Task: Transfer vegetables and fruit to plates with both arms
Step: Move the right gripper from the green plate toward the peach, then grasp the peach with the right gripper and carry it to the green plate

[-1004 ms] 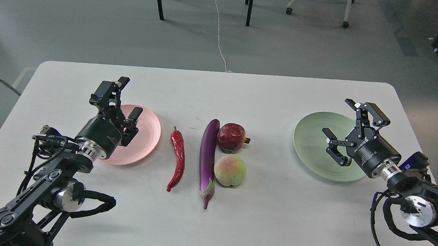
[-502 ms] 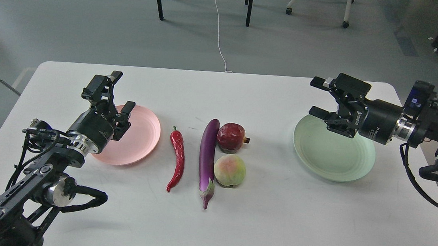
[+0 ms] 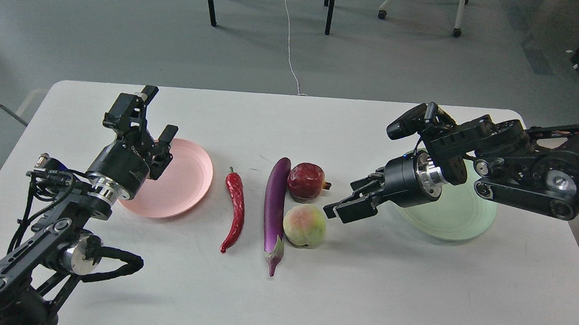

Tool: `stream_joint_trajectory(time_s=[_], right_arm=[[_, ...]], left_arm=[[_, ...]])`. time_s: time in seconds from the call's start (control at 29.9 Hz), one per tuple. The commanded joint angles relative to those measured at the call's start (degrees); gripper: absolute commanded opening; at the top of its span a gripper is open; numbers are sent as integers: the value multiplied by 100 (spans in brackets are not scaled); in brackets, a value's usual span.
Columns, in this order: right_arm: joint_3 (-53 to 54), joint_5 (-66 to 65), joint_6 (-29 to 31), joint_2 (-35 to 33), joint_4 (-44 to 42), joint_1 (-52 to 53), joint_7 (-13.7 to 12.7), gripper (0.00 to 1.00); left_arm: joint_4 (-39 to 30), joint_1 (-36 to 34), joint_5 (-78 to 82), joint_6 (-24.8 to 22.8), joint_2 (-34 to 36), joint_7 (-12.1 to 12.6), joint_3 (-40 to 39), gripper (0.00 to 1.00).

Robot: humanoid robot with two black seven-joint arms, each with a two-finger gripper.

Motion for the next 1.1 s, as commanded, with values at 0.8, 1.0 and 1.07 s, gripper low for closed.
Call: stream_joint_trajectory(time_s=[0.8,1.0,1.07], right_arm=[[-859,-11,-846,1682,-1059,-334,0,92],[-938,-2,-907,1718,-1059,-334,0,69],[-938,-2,-907,1718,-1059,-334,0,65]], left_arm=[[-39,15,-1,-10,14,-2,45,100],[-39,15,8,-19,14,-2,45,100],[-39,15,8,-19,14,-2,45,100]])
